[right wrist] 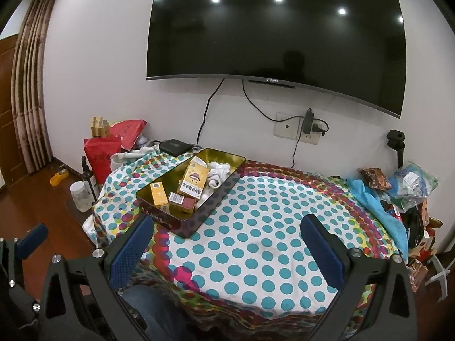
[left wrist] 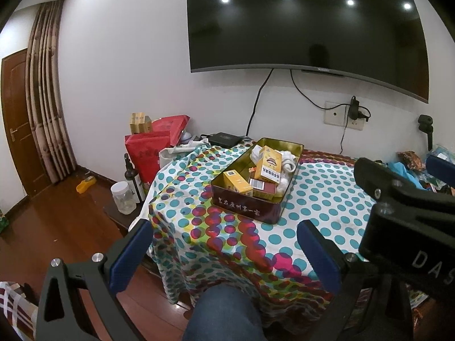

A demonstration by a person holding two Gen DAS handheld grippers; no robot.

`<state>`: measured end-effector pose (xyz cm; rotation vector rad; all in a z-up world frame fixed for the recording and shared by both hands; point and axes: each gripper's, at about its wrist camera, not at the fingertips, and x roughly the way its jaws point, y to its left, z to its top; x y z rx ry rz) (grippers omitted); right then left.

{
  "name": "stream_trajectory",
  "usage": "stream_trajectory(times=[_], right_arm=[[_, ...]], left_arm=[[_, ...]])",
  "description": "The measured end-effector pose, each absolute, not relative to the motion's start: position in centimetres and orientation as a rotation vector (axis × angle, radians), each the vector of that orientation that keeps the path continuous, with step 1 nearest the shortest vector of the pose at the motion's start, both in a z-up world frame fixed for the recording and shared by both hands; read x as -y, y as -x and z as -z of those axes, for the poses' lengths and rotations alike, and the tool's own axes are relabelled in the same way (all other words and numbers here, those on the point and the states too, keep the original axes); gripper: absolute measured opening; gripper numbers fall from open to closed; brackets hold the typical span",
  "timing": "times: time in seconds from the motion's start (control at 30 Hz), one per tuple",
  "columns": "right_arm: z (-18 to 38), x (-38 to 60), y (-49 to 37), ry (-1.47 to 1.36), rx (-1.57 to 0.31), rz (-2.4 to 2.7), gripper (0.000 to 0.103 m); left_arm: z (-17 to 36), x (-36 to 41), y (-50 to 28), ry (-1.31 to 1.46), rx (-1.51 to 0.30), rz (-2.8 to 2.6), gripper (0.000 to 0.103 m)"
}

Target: Organize objects

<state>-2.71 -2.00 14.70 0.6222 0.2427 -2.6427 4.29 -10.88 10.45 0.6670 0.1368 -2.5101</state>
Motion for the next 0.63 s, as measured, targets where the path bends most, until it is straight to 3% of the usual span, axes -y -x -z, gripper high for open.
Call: stream_trajectory(times=[0.63], right_arm=[[-14.94, 1.87, 2.59, -0.613, -0.238, 2.640, 0.103]], left_arm=[[-10.31, 10.75, -4.53, -0.662, -0.171, 2.514, 0.103]])
